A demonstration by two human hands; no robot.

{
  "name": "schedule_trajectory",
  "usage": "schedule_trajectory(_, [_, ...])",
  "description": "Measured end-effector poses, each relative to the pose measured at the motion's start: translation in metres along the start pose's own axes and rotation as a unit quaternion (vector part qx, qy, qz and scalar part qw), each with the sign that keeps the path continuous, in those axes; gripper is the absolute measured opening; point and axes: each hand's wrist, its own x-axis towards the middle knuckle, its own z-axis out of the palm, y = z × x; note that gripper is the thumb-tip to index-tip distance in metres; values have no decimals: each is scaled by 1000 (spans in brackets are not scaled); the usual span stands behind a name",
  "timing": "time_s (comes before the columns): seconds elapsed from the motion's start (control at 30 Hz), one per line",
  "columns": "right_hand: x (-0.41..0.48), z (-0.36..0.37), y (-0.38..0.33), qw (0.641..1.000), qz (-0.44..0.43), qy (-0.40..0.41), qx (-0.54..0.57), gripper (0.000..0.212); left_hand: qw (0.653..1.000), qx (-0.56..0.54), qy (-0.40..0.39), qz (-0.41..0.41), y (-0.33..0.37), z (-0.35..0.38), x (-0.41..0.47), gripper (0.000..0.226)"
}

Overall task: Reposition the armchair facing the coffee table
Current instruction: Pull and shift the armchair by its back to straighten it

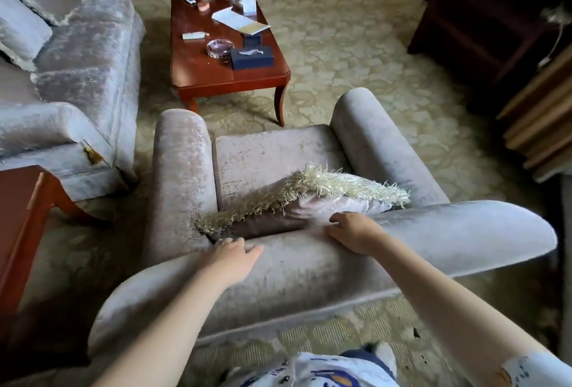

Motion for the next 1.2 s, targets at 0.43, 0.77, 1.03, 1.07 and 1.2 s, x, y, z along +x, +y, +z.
schedule_trajectory(0.43, [-10, -47, 164, 993, 7, 6, -117, 74, 1000, -4, -7, 25, 235, 20, 12, 88])
schedule_trajectory(0.77, [20, -59, 185, 996, 19, -66, -64, 67, 998, 10, -59, -22, 259, 12, 21, 88])
schedule_trajectory(1.03, [58, -60, 196, 987, 79, -128, -60, 72, 992, -48, -120, -3, 280, 13, 53, 90])
schedule_trajectory(1.07, [62, -61, 198, 984, 76, -146, -68, 73, 991, -55, -126, -7, 283, 13, 58, 90])
schedule_trajectory(1.2, [79, -60, 208, 976, 31, -201, -76, 75, 986, -80, -139, -38, 299, 16, 77, 88])
